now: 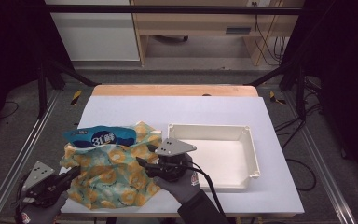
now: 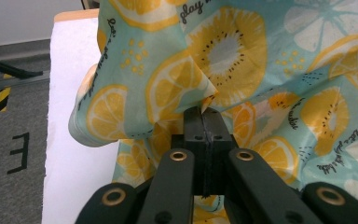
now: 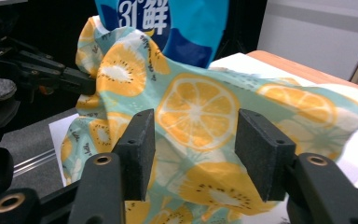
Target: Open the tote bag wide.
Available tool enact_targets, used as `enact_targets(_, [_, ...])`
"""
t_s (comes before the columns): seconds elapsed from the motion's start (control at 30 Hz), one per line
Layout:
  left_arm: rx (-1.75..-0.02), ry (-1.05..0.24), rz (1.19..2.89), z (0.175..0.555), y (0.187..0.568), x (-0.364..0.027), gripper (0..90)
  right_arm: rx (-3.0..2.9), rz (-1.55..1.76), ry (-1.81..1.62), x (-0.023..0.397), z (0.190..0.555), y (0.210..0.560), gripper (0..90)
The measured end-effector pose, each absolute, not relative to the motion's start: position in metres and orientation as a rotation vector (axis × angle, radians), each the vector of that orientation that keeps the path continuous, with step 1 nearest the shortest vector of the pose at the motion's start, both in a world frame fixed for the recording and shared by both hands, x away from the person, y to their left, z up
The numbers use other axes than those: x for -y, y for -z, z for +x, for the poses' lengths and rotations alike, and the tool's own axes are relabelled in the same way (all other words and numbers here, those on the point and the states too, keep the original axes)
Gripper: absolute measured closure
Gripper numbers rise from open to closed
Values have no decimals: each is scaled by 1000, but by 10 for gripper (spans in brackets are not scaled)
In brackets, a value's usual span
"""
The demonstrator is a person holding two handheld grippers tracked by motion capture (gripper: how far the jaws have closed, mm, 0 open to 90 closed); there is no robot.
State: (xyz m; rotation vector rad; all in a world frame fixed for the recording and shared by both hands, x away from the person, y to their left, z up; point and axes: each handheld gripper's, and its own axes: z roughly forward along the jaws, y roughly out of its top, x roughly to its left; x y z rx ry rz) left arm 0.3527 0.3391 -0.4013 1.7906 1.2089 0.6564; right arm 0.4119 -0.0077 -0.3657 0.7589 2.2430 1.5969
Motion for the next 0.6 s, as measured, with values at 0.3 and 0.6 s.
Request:
enact_targets(0.3, [-1195, -663, 1780, 349, 400, -337, 900, -2228, 726, -1664, -3, 399, 363, 383])
enact_targets(0.6, [-1191, -647, 1786, 348, 403, -336, 900, -2305, 733, -1540, -14, 402, 379, 880])
